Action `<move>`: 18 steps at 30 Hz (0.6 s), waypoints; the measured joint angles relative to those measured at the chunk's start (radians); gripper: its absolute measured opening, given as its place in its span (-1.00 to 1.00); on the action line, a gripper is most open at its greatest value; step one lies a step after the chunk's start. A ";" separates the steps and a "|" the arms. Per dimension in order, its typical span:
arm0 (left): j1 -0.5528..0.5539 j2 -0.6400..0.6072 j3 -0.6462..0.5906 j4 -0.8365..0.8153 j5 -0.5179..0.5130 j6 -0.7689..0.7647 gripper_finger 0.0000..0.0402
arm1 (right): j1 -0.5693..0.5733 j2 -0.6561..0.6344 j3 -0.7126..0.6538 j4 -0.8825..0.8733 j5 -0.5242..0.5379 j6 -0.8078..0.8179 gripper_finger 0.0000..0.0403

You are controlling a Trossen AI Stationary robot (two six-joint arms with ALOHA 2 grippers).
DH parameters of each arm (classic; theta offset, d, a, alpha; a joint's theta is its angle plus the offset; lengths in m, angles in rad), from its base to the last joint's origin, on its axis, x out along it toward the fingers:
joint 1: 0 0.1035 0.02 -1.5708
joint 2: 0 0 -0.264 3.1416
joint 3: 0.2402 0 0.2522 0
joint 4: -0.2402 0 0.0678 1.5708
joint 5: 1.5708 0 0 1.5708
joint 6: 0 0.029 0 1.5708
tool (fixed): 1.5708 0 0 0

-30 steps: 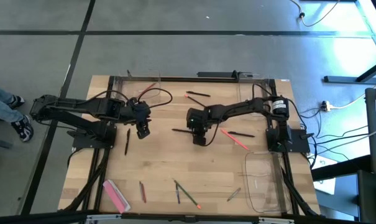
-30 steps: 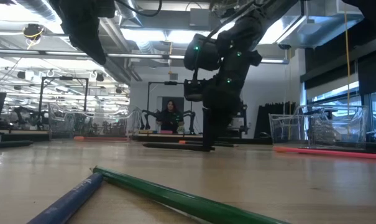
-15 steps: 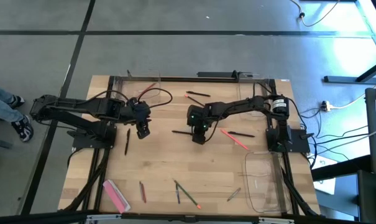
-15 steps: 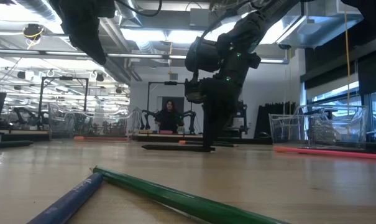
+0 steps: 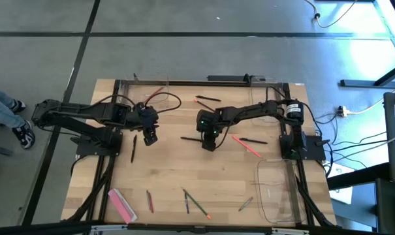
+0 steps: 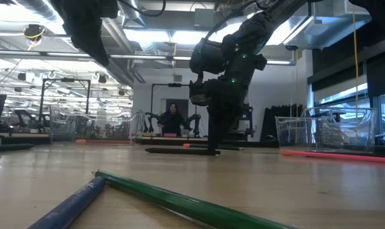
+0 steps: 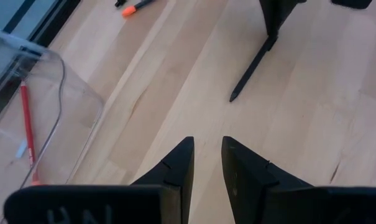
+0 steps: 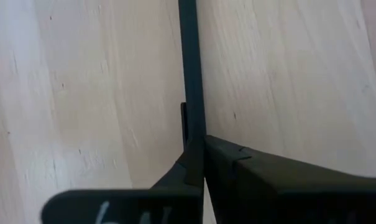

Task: Sort crayons/erasers/pens/pencils in bins
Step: Put the black pen into the top right transparent bin

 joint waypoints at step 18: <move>0.000 0.004 -0.149 0.229 0.087 0.073 -0.63 | 0.001 0.003 -0.001 0.000 0.003 -0.036 -0.75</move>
